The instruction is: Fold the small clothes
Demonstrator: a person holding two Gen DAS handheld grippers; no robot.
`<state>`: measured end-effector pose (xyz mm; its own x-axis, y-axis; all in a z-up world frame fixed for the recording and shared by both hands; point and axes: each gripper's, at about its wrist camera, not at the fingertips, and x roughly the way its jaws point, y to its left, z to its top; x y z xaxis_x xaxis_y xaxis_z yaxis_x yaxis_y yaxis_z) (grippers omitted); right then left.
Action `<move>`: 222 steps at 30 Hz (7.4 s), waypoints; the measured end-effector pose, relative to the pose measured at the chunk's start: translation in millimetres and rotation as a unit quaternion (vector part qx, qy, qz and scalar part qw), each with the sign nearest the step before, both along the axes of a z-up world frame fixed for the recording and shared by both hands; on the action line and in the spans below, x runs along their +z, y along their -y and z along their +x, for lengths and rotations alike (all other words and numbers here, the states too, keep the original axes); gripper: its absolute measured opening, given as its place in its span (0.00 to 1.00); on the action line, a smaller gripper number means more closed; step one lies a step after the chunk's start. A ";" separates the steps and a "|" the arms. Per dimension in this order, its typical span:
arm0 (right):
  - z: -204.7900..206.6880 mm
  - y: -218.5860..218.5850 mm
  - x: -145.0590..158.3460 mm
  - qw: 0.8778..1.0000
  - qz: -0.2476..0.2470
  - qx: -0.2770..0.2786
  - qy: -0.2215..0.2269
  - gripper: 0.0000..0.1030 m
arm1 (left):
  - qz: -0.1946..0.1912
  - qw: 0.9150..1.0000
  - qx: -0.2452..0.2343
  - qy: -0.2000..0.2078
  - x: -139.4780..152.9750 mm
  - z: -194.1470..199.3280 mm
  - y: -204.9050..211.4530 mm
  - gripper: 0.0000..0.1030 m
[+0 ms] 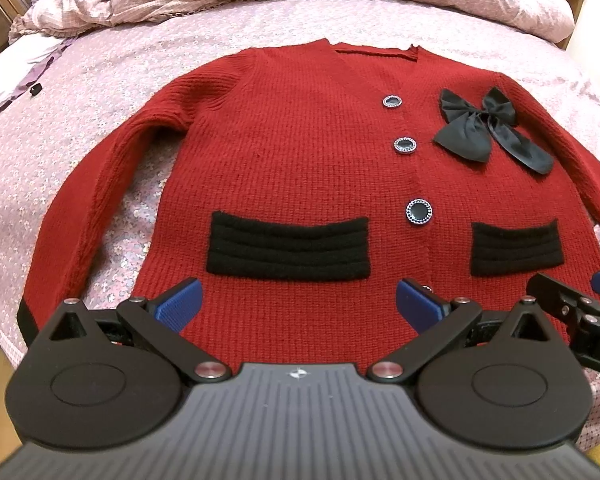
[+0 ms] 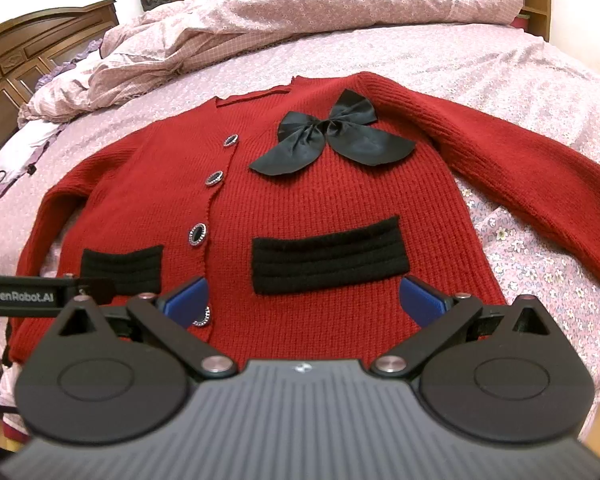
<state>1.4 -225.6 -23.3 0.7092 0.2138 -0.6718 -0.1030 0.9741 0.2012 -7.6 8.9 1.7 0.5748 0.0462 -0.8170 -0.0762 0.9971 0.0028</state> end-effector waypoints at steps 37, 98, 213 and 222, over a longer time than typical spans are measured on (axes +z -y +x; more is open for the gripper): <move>20.4 86.0 1.9 0.995 -0.057 -0.084 0.010 1.00 | 0.031 0.999 0.000 -0.019 0.3 41.9 13.7 1.00; 51.1 171.6 -28.3 0.977 -0.104 -0.170 0.072 0.14 | 0.002 0.996 -0.049 -0.071 -34.6 105.5 51.8 1.00; 69.9 141.7 -30.0 0.994 0.055 -0.093 -0.022 0.64 | 0.098 0.970 -0.220 0.042 -36.6 143.5 232.0 0.95; 68.5 140.7 -31.2 0.994 0.055 -0.095 -0.017 0.64 | 0.107 0.966 -0.221 0.077 -26.2 128.9 222.8 0.27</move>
